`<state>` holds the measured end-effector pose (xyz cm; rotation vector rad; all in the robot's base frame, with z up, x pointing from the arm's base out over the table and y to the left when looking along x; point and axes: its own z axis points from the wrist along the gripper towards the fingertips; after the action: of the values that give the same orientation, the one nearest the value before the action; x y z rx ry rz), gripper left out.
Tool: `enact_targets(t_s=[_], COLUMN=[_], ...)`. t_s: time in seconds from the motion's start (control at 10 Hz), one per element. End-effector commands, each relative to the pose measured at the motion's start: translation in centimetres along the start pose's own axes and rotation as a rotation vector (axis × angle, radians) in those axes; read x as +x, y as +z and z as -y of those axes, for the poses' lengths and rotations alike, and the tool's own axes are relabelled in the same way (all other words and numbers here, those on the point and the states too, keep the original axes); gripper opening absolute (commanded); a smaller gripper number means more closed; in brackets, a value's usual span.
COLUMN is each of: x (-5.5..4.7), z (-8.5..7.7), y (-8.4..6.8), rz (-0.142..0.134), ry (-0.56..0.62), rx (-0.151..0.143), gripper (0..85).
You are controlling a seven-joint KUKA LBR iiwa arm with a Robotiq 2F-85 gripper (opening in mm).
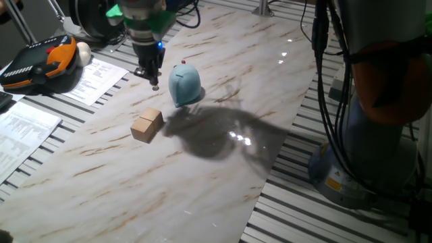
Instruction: Drop coins into a piggy bank
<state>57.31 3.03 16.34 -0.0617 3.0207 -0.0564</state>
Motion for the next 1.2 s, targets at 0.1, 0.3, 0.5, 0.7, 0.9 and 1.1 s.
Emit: enact_targets(t_s=[0.1, 0.3, 0.5, 0.7, 0.9, 1.1], x=[0.4, 0.8, 1.1, 1.4, 1.6, 1.9], z=[0.5, 1.1, 1.6, 2.1, 2.9, 3.8], y=[-0.1, -0.2, -0.4, -0.5, -0.3, -0.1], rz=[-0.007, -0.007, -0.007, -0.007, -0.008, -0.01], ry=[-0.001, -0.005, -0.019, -0.027, -0.024, -0.023], rx=[0.007, 0.016, 0.021, 0.019, 0.006, 0.009], gripper=[0.0, 0.0, 0.0, 0.0, 0.0, 0.0])
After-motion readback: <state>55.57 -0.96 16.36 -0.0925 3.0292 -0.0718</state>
